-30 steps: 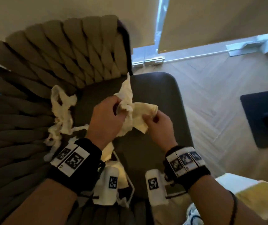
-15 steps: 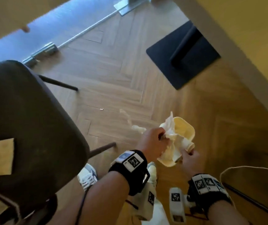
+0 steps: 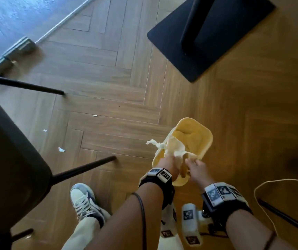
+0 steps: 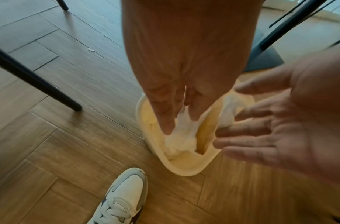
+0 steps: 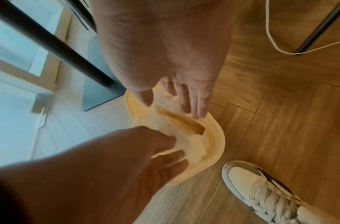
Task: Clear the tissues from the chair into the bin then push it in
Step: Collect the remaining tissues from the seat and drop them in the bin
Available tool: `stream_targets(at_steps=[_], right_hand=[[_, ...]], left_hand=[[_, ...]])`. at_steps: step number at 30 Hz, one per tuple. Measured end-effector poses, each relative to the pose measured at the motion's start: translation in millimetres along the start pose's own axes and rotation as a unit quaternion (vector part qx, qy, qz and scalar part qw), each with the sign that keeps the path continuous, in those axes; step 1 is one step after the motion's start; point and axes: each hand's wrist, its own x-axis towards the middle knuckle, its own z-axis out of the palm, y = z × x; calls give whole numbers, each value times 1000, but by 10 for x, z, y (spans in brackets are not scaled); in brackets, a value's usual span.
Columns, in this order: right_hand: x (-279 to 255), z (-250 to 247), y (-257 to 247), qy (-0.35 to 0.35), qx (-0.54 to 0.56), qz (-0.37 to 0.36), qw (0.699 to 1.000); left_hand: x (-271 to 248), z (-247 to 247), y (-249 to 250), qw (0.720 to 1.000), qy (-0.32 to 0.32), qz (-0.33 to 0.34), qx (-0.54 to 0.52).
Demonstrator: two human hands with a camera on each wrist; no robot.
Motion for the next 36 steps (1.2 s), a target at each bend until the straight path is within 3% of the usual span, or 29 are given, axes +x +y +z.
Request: stream_targets(at_steps=[3,6,10,14,17,22,24,27,30,32,36], right_hand=[[-24,13,-45,19,-74,-51,996],[-105,39,-76,68,-107,-98,987],[-188,190,-192,40,-173,-119,977],[-60,501,-431,-10,-172,-81,982],[280,771,-494,-11,-155,-44,987],[299,777,-409,108,-192,-56,974],[206,620,-252,151,-208,-28,966],[152,463,-2,154,-199,23,968],[35,488,-24,153,-203,28,967],[-191,607,-236,145,-216,-17,966],[-896,1155,-898,82,-253,-184,946]], left_hand=[[42,77,-73,998,-57,-13,29],[-48,42,-142,999,-45,0,24],[-310,-148,-295,1000,-9,7,-17],[-625,-368,-621,992,73,7,-106],[-779,-525,-920,985,96,-11,-141],[-841,-653,-1358,973,150,-21,-173],[-887,-647,-1439,967,162,-24,-194],[-980,-641,-1444,969,153,-5,-195],[-1076,-700,-1430,969,151,11,-194],[-1199,-799,-1430,966,163,16,-198],[-1693,-1134,-1444,955,171,14,-243]])
